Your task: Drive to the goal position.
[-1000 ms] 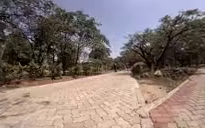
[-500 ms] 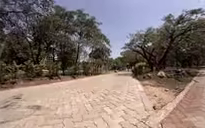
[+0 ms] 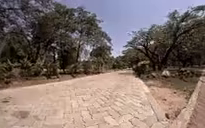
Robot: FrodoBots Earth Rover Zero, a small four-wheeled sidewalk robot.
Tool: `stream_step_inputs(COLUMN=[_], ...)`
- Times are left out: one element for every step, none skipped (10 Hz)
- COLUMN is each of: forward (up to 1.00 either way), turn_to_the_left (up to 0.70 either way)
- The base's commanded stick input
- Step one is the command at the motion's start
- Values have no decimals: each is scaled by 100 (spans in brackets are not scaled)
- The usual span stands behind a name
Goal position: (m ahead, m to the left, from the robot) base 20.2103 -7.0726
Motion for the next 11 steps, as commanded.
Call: stream_step_inputs(forward=[70, 70, 70, 70, 70, 70, 70, 70, 70, 70, 70], turn_to_the_left=[0, 0, 0, 0, 0, 0, 0, 0, 0, 0, 0])
